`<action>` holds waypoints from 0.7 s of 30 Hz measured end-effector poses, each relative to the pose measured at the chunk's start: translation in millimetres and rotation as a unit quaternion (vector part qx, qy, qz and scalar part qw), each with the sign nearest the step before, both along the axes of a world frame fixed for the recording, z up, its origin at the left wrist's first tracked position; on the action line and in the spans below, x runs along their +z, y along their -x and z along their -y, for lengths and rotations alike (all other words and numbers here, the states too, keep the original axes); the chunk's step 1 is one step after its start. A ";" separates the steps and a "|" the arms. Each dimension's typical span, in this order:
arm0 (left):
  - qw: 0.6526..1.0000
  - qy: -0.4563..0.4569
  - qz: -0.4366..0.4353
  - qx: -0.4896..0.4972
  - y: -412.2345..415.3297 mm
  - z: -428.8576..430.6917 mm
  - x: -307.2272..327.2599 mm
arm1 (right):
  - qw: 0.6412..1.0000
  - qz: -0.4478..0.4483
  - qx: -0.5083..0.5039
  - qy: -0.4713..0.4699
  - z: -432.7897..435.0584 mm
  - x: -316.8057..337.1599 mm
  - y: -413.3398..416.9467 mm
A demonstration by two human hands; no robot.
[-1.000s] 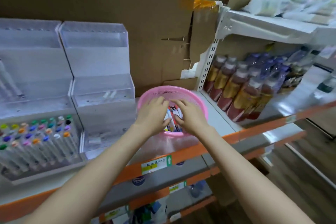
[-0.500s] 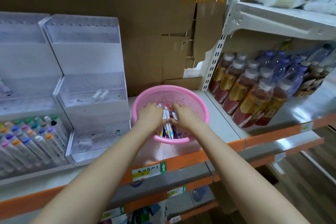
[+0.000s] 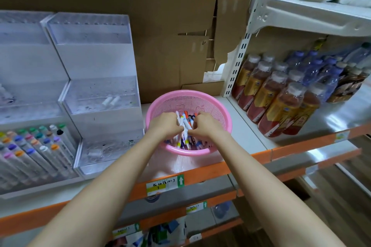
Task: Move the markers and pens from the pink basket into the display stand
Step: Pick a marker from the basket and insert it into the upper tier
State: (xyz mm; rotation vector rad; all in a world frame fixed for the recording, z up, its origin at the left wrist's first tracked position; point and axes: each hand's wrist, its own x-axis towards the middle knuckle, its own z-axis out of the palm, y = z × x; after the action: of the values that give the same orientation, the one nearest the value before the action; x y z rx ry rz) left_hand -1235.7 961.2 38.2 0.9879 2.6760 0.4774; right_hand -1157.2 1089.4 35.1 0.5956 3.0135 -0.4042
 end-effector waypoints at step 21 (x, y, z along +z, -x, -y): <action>0.911 -0.377 0.151 0.076 10.0 5.9 7.3 | 0.964 -0.183 0.006 0.191 -4.6 6.3 -8.3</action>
State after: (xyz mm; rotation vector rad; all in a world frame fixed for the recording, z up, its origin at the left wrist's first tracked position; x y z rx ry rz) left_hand -1245.8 955.3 45.5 0.7670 2.2932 1.6326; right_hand -1148.9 1093.9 41.4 0.5150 3.1253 -1.1814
